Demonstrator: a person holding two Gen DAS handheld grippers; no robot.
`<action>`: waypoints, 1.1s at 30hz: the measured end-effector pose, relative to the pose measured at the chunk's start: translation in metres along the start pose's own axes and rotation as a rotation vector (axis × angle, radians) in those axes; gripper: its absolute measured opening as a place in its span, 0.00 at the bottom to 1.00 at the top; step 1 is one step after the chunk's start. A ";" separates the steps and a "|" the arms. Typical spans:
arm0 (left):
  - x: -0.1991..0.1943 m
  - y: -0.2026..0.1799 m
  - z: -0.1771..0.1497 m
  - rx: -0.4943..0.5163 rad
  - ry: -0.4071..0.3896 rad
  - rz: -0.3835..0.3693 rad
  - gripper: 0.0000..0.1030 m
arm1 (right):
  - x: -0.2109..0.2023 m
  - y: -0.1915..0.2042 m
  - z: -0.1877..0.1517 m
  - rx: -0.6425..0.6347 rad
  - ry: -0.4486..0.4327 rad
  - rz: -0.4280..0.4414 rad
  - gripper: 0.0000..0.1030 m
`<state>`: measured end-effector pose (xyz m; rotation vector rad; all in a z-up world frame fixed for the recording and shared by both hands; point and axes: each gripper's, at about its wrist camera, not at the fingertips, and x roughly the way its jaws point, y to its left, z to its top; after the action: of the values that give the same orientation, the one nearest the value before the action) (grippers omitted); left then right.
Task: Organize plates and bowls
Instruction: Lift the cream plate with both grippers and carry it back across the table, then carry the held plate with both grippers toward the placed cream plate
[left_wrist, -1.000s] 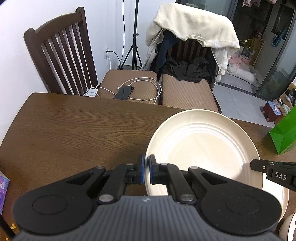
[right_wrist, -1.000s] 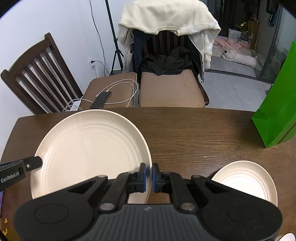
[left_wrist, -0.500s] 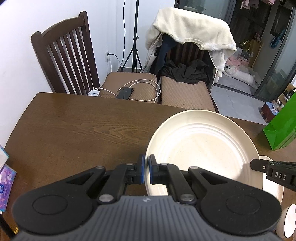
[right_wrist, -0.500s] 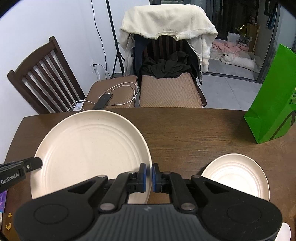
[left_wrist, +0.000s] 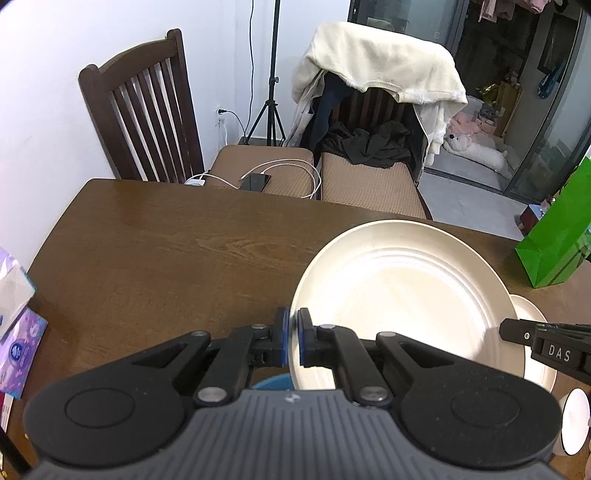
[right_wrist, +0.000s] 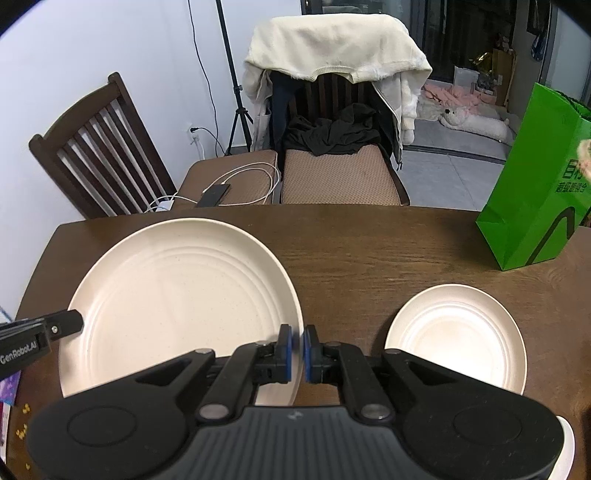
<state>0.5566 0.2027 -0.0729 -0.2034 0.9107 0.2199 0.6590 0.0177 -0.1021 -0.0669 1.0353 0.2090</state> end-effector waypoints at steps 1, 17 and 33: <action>-0.002 0.000 -0.002 -0.001 0.000 -0.001 0.06 | -0.003 0.000 -0.003 0.000 0.001 0.001 0.06; -0.042 0.003 -0.029 0.002 -0.026 0.008 0.06 | -0.045 0.002 -0.034 -0.005 -0.019 0.011 0.06; -0.086 0.008 -0.062 -0.005 -0.052 0.019 0.06 | -0.083 0.010 -0.070 -0.021 -0.026 0.027 0.06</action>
<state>0.4562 0.1847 -0.0417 -0.1932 0.8607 0.2445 0.5570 0.0053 -0.0665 -0.0689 1.0085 0.2444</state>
